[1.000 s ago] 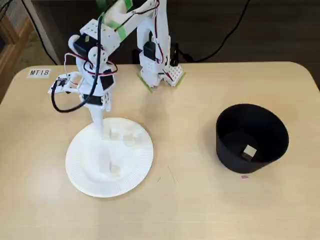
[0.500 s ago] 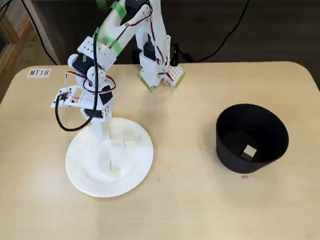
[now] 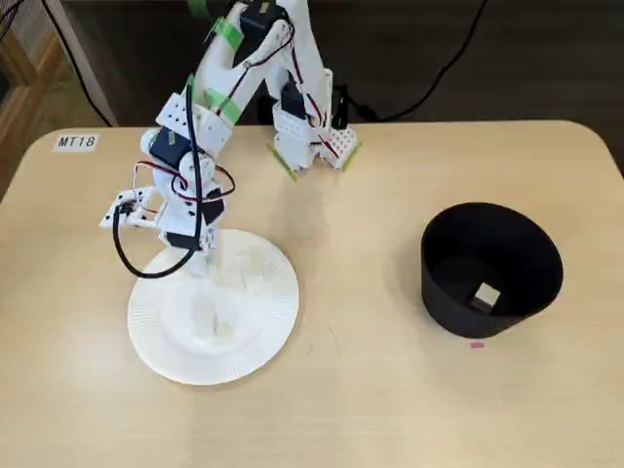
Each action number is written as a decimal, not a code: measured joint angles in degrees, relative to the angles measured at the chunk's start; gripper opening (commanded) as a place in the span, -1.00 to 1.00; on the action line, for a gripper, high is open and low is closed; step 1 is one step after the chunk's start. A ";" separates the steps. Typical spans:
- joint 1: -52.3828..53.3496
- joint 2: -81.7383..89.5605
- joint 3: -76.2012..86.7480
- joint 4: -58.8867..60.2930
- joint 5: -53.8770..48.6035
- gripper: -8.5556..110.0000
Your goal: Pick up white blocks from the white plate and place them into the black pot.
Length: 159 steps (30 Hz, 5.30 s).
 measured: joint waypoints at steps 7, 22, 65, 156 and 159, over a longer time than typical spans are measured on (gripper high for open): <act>-12.39 29.53 1.05 -7.38 18.19 -0.90; -65.13 36.47 26.72 -37.97 23.82 -0.90; -8.17 -0.26 -13.45 9.49 -3.25 -0.74; -65.57 34.19 22.41 -20.04 19.51 -0.90; -56.43 34.80 15.56 -8.70 15.12 -0.90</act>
